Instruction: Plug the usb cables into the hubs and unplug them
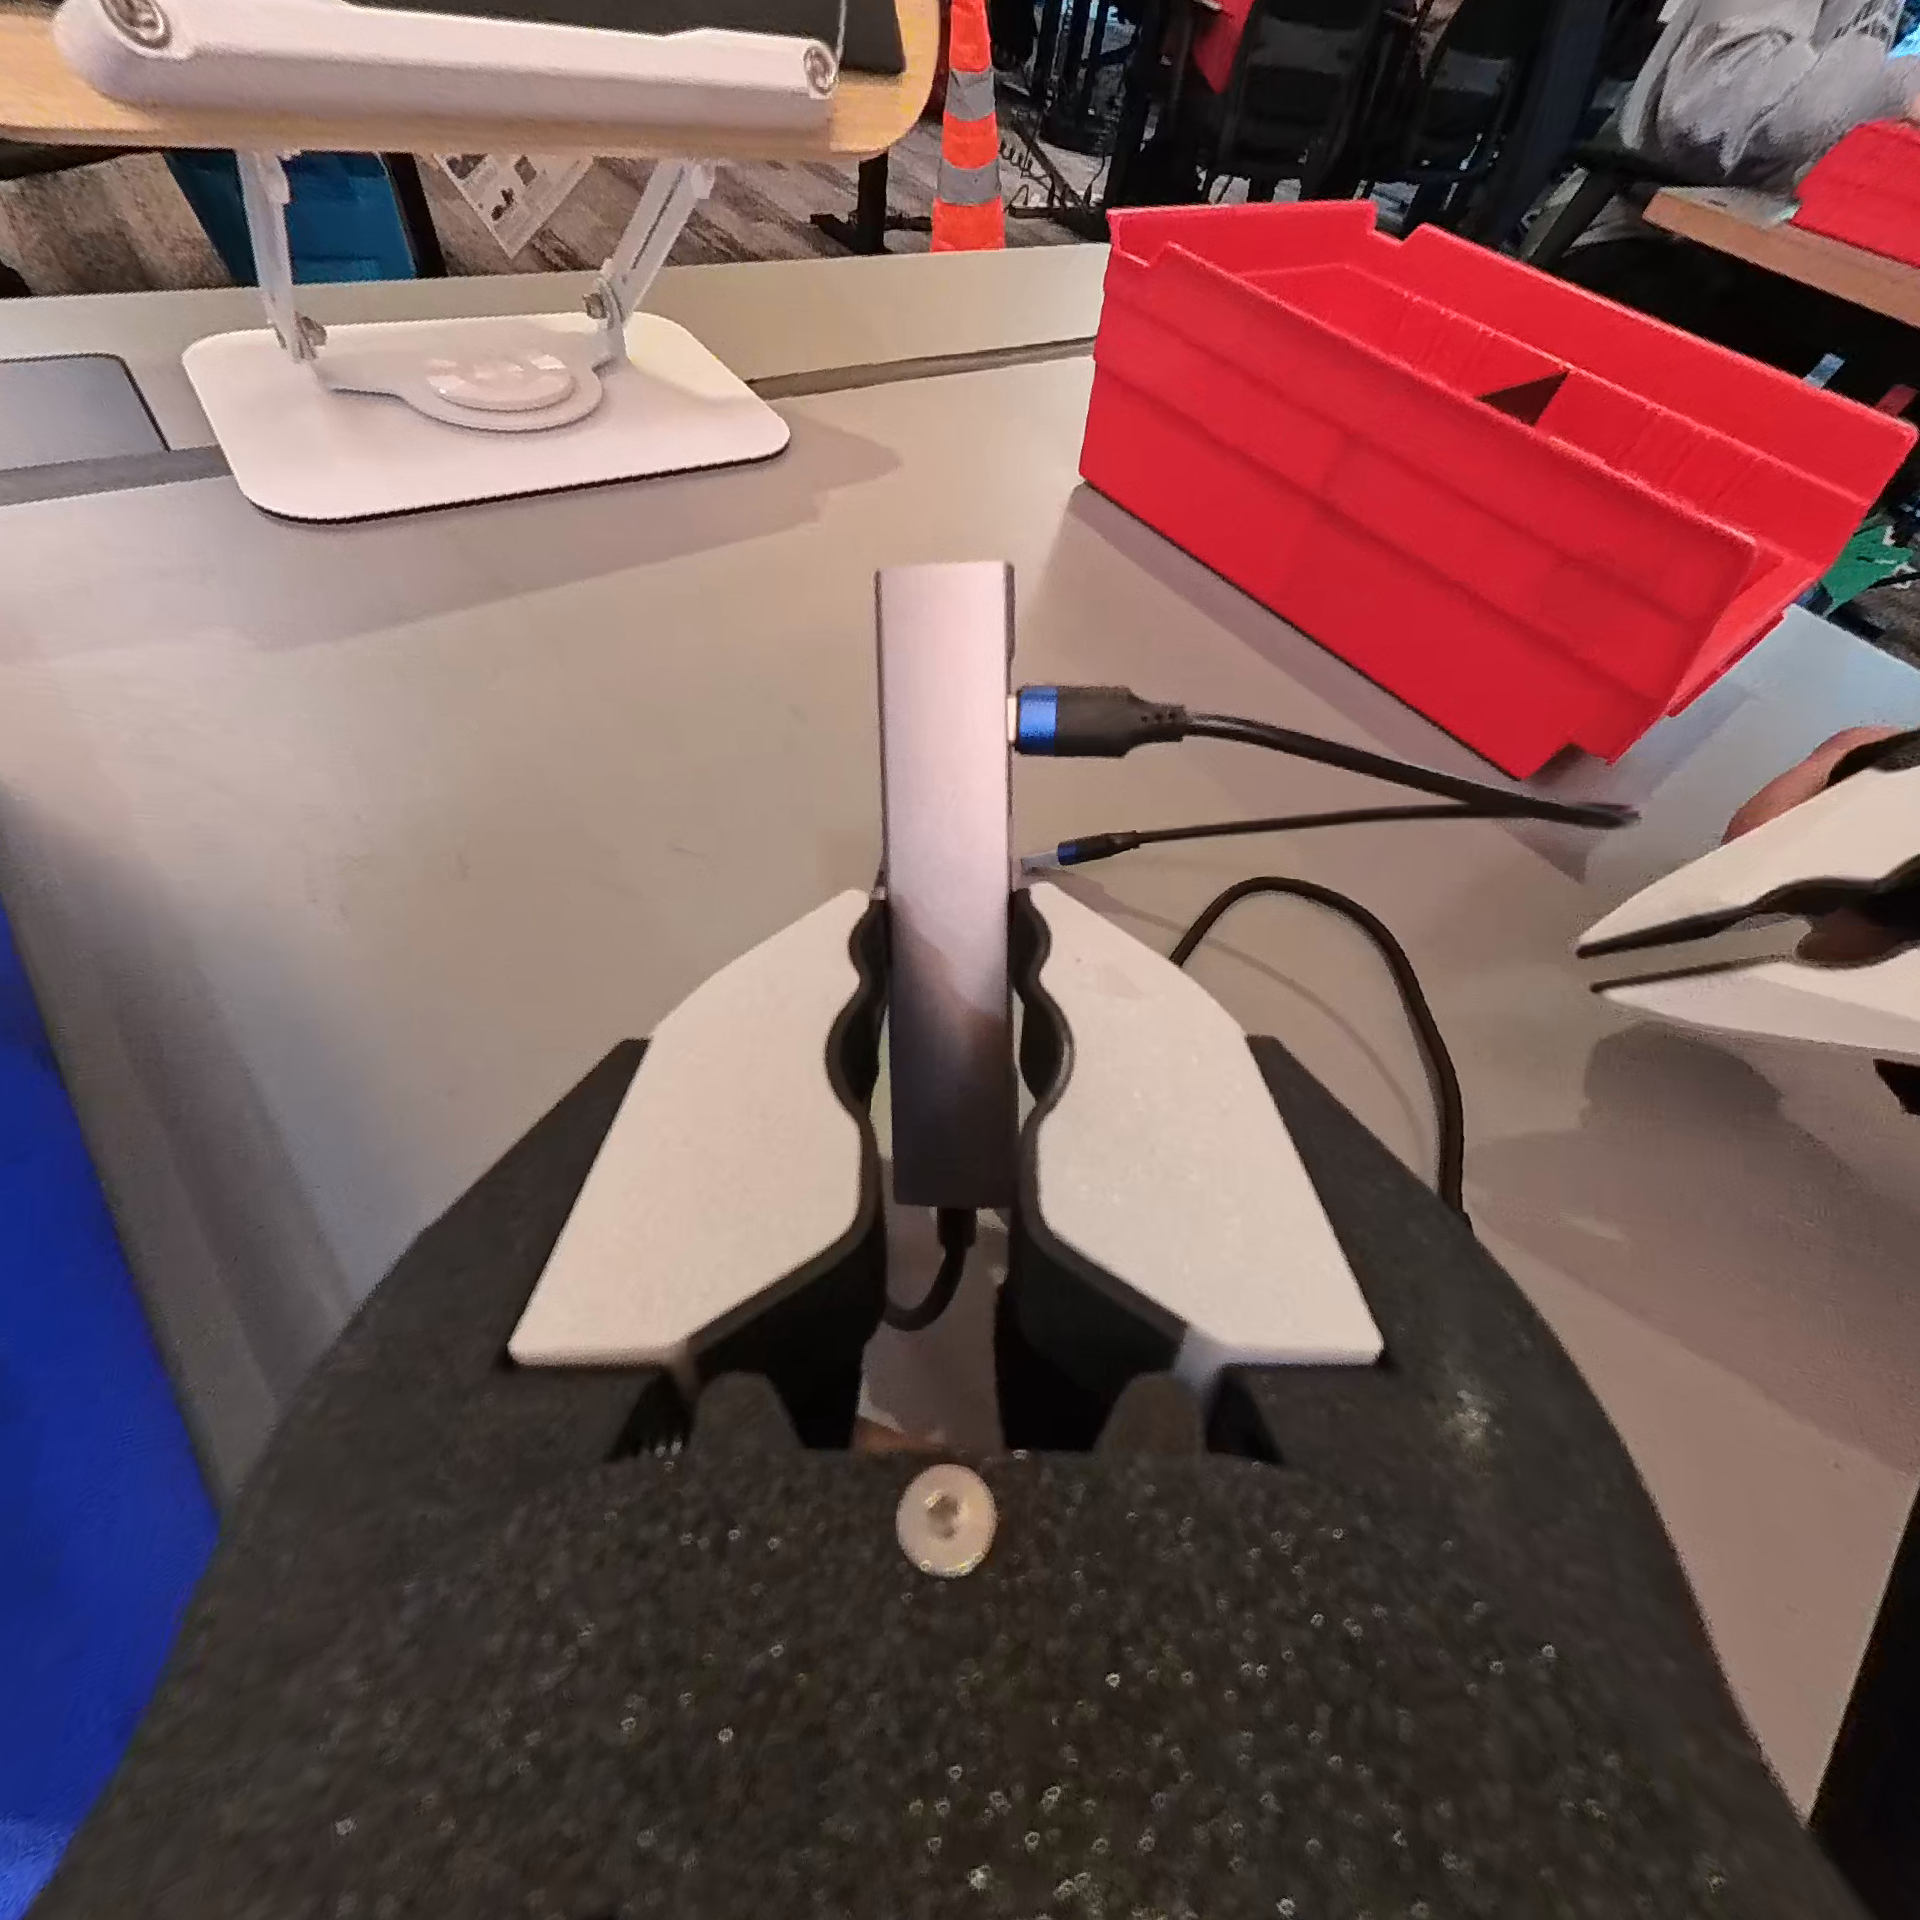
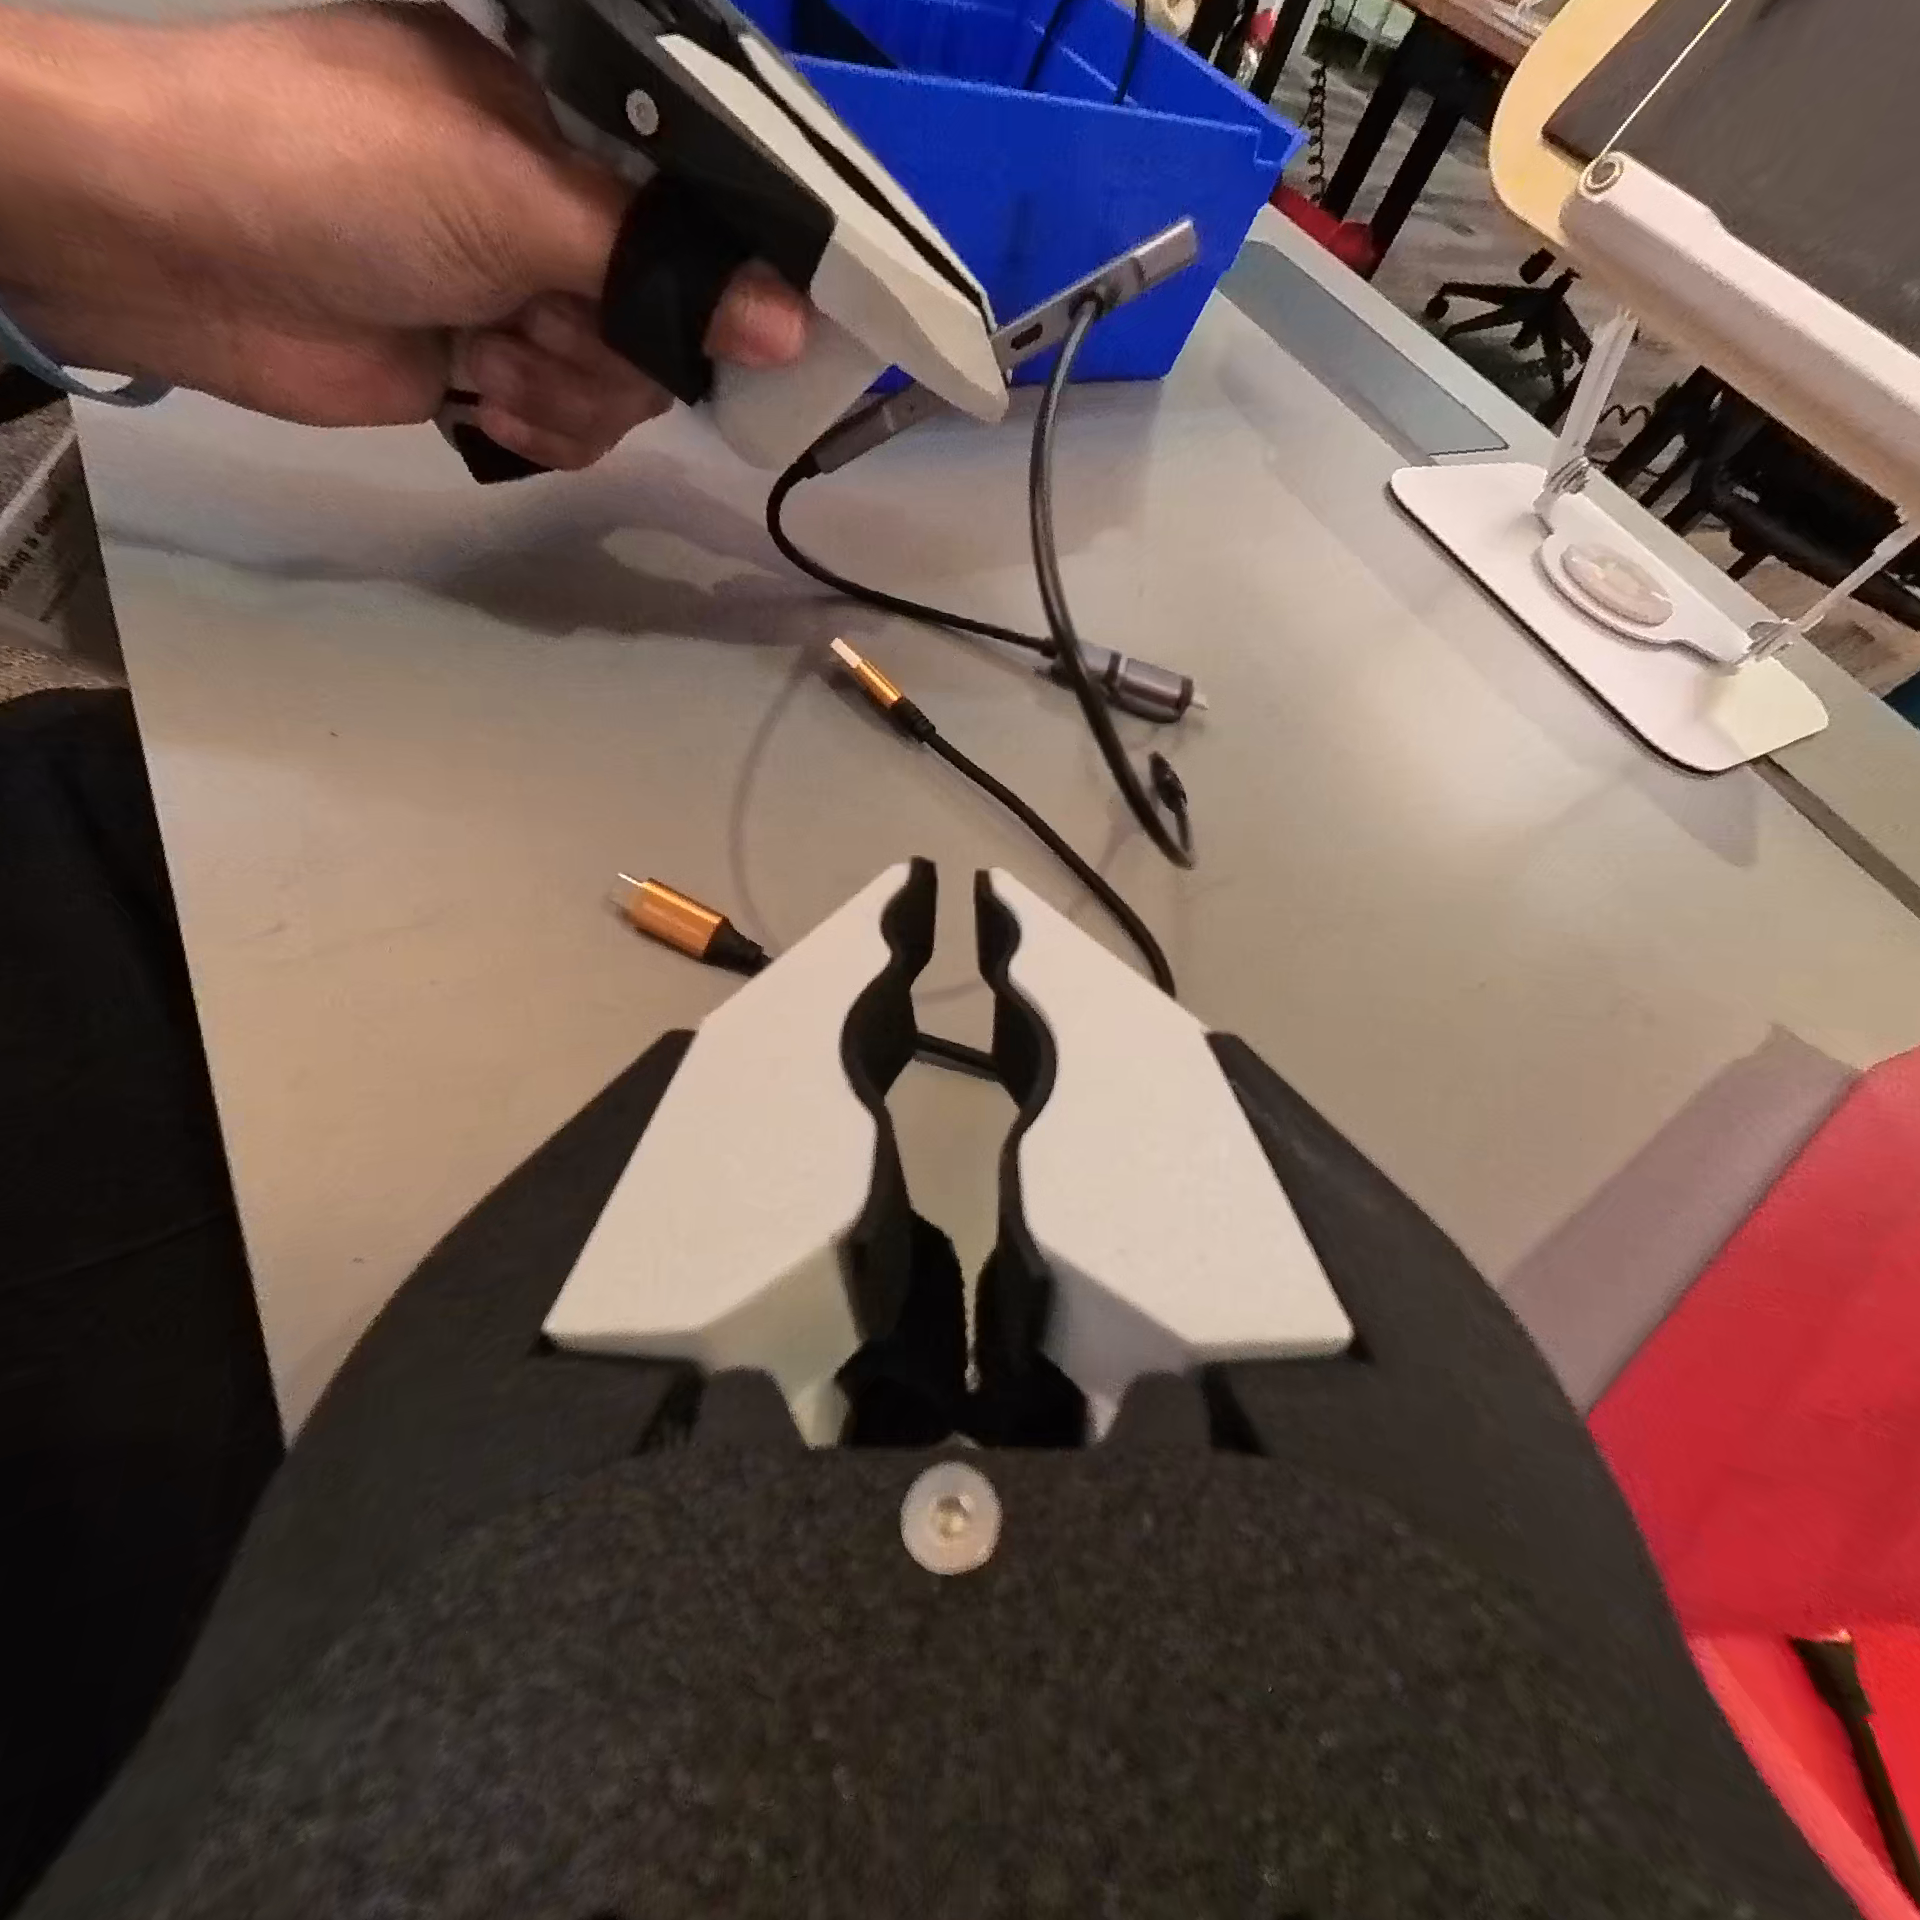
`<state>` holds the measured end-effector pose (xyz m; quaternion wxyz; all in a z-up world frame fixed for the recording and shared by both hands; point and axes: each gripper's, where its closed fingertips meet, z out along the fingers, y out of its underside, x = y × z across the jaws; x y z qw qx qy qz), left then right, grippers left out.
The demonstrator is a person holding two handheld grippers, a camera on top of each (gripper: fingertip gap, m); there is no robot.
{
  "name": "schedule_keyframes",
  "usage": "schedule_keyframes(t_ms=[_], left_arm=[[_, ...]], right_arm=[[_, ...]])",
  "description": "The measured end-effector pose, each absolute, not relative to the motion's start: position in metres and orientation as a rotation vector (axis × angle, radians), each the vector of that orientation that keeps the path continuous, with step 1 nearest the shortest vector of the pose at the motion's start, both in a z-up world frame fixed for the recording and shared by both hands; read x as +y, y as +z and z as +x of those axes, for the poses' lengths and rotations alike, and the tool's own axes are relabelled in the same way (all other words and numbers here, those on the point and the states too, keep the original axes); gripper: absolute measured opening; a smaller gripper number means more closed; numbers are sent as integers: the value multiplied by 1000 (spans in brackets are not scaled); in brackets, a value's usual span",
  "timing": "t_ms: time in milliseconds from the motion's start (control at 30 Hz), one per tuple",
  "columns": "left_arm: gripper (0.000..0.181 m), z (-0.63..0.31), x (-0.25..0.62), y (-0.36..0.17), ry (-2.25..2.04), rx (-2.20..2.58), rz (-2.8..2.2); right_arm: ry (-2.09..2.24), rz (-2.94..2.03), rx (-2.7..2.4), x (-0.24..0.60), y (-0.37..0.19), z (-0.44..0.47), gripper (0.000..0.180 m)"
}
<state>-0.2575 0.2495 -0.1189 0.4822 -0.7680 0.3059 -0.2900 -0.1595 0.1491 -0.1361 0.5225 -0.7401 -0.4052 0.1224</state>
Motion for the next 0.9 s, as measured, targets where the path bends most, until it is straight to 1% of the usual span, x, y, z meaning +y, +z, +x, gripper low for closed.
schedule_keyframes(t_ms=[200, 300, 400, 500, 567, 700, 900], left_arm=[[22, -259, 251, -121, -739, 724, -1885], [22, -260, 251, -121, -748, 722, -1890], [22, -260, 251, -123, -757, 720, -1897], [22, -260, 251, -123, -765, 716, -1900], [22, -260, 251, -123, -768, 715, -1901], [22, -260, 251, -123, -768, 716, -1904], [22, -259, 250, -125, -782, 710, -1915]], right_arm=[[341, -1798, -972, 148, -140, -163, 1], [431, -1797, -922, 148, -132, -166, 0], [702, -1811, -723, 150, -116, -167, 1], [1119, -1801, -437, 153, -100, -163, 4], [1253, -1783, -344, 155, -97, -159, 6], [1161, -1807, -305, 162, -101, -148, 5], [1342, -1776, -175, 163, -97, -146, 0]])
